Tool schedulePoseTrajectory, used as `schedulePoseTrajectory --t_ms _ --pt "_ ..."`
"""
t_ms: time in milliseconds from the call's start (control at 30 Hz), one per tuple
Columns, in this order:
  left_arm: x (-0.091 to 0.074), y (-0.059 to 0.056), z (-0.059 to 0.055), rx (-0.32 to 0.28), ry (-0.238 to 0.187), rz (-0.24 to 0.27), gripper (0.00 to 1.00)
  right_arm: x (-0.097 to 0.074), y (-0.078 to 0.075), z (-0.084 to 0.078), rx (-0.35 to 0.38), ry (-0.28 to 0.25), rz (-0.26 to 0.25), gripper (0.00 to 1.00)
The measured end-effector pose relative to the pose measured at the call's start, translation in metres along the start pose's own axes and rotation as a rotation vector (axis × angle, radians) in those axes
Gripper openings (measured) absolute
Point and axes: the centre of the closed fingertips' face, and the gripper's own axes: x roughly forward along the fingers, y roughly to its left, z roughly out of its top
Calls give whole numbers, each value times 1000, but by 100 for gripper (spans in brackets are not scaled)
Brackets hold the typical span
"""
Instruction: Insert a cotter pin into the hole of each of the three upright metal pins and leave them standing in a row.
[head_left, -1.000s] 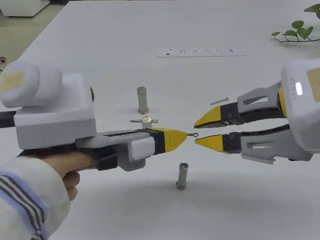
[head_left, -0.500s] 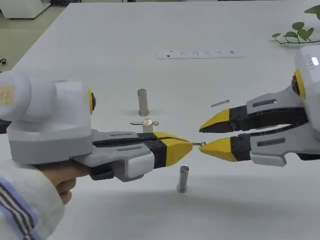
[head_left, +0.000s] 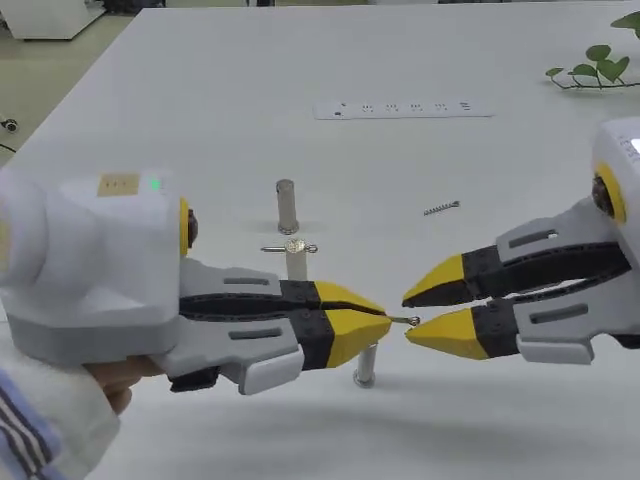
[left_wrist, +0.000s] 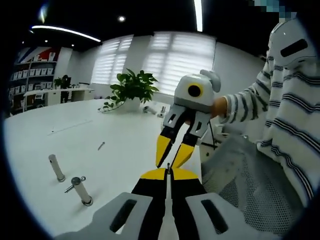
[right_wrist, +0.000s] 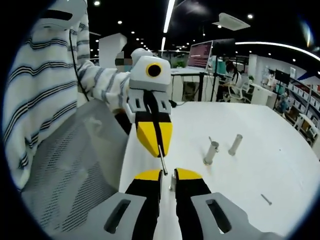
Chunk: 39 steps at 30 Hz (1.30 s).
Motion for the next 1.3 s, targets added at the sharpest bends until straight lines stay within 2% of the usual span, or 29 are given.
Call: schedulePoseTrajectory --t_ms 167,267,533,667,767,900,1200,1300 --pt "0 0 1 6 -8 -9 0 2 6 -2 -7 15 22 10" --pt "-1 -2 -1 16 10 -21 0 3 7 -2 -5 6 26 6" --pt "0 -3 -6 16 19 -41 0 5 12 -6 3 11 52 5" --pt "1 -3 -11 39 45 -51 0 5 12 -9 -5 25 61 5" --pt "3 -3 -20 50 84 -64 0 4 14 -11 -12 37 75 4" --pt "5 -7 -24 72 112 -85 0 5 17 -15 -19 61 90 4" --pt "8 -8 -35 66 146 -104 0 5 18 -20 -20 83 92 3" --pt "9 -9 -34 77 141 -100 0 4 17 -22 -15 84 88 3"
